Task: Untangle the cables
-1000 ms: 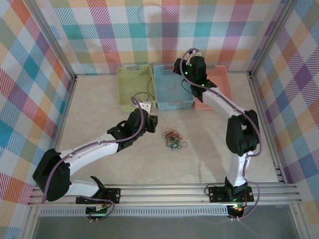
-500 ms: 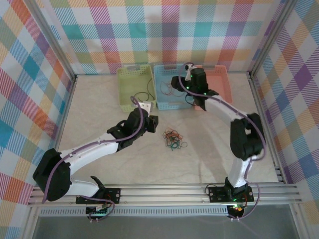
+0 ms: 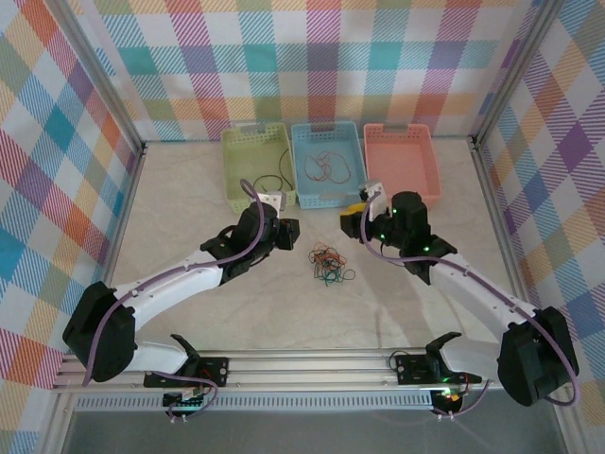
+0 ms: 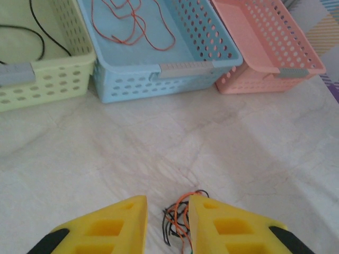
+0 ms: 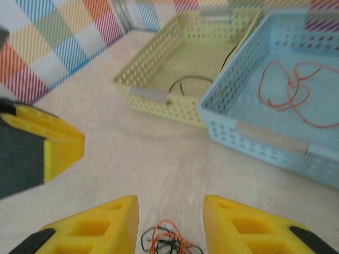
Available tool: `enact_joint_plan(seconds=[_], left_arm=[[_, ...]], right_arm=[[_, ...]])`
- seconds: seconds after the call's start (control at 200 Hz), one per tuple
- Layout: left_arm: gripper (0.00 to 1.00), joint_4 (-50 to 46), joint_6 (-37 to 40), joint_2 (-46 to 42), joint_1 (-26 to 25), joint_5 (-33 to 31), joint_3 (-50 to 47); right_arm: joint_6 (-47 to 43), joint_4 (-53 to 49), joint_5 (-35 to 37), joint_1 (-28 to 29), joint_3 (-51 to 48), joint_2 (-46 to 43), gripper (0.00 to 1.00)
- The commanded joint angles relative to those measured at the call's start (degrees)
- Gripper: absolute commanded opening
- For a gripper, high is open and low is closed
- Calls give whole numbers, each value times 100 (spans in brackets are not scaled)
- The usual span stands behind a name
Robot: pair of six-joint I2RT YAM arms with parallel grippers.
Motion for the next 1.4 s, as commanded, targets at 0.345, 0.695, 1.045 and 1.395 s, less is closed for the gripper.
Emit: enact_joint_plan(seconds=[0.345, 0.695, 1.045, 1.395], left_arm=[[29, -245, -358, -293, 67, 830, -130], [29, -357, -322, -373, 67, 517, -183], [28, -461, -269, -459, 74, 399, -160], [28, -479, -278, -389, 68, 413, -135]], right_arm=[[-1414, -2013, -808, 478, 1083, 1260, 39], [-2704, -3785, -548, 815, 1625, 1774, 50], [-2719, -4026, 267, 963, 1852, 2320, 47], [-2428, -3397, 705, 982, 1612, 1966, 46]])
